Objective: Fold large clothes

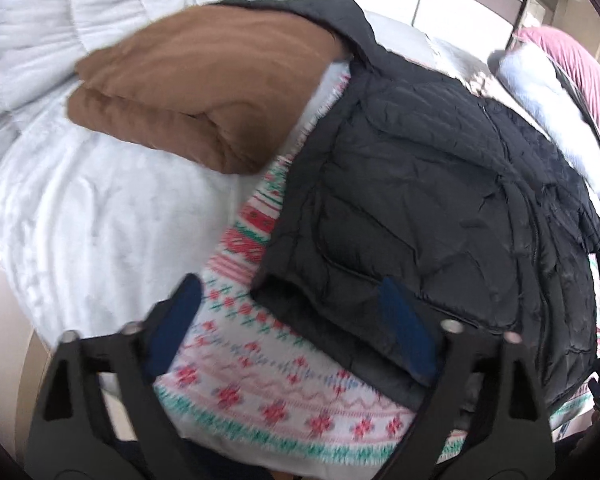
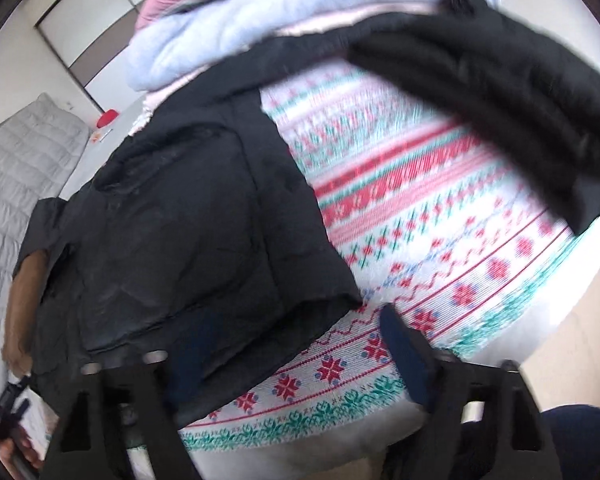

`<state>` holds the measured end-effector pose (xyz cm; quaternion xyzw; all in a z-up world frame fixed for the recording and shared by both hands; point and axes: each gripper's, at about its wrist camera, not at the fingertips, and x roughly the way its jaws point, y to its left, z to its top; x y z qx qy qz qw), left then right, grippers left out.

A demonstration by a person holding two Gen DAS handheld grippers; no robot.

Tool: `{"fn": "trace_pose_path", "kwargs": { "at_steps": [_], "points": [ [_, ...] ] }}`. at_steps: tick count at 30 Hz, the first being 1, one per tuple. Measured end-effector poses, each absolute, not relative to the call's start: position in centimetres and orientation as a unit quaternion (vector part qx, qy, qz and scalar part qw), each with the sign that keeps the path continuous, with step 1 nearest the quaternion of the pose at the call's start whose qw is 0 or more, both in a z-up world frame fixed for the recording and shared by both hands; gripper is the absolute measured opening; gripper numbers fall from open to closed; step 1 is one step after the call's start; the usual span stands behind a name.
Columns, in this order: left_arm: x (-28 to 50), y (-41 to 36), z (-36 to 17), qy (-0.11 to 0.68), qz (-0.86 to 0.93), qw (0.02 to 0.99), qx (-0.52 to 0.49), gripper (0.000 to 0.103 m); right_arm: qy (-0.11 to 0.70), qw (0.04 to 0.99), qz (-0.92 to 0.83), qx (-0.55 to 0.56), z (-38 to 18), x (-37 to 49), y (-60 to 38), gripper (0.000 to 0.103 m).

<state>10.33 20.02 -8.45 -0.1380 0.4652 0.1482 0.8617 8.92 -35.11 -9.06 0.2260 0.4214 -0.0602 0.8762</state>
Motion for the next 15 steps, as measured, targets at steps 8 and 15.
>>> {"fn": "trace_pose_path", "kwargs": {
  "at_steps": [8, 15],
  "points": [
    [12.0, 17.9, -9.6, 0.460, 0.127, 0.873, -0.099, 0.007, 0.400, 0.887, -0.023, 0.230, -8.7, 10.0, -35.2, 0.006],
    [8.7, 17.2, -8.1, 0.447, 0.086, 0.882, -0.118, 0.005, 0.349, 0.910, -0.058, 0.214, -4.8, 8.2, -36.9, 0.004]
  ]
}}
